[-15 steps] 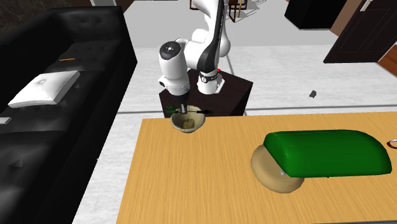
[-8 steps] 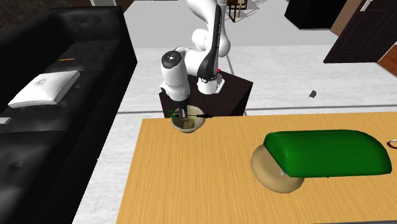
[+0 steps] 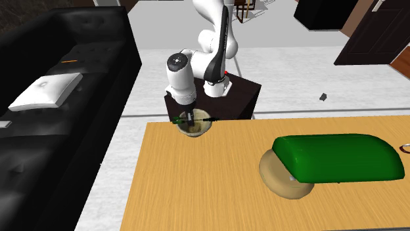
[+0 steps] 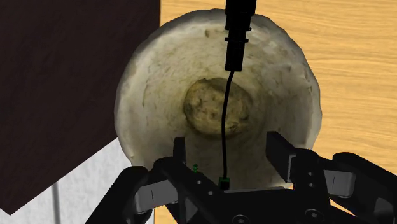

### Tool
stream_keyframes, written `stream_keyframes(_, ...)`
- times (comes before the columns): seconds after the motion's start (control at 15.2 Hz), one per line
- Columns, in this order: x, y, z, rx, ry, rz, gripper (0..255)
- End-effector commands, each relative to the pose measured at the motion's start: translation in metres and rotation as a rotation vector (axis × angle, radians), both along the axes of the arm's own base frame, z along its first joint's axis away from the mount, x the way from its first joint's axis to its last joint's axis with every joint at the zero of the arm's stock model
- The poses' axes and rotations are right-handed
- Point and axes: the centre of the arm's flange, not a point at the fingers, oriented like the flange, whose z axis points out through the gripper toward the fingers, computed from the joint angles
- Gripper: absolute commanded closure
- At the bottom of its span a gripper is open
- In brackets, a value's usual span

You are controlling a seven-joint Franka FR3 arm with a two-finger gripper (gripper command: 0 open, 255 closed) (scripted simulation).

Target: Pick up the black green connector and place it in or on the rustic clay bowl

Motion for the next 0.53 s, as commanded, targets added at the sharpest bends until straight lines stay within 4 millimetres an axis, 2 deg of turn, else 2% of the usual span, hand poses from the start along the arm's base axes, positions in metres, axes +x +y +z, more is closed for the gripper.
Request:
stream_keyframes(0.0, 0.000, 0.000, 0.000, 0.000, 0.000, 0.000, 0)
stream_keyframes(0.2, 0.000, 0.000, 0.000, 0.000, 0.000, 0.000, 0)
stream_keyframes(0.46, 0.008, 0.002, 0.049, 0.000, 0.000, 0.000, 0)
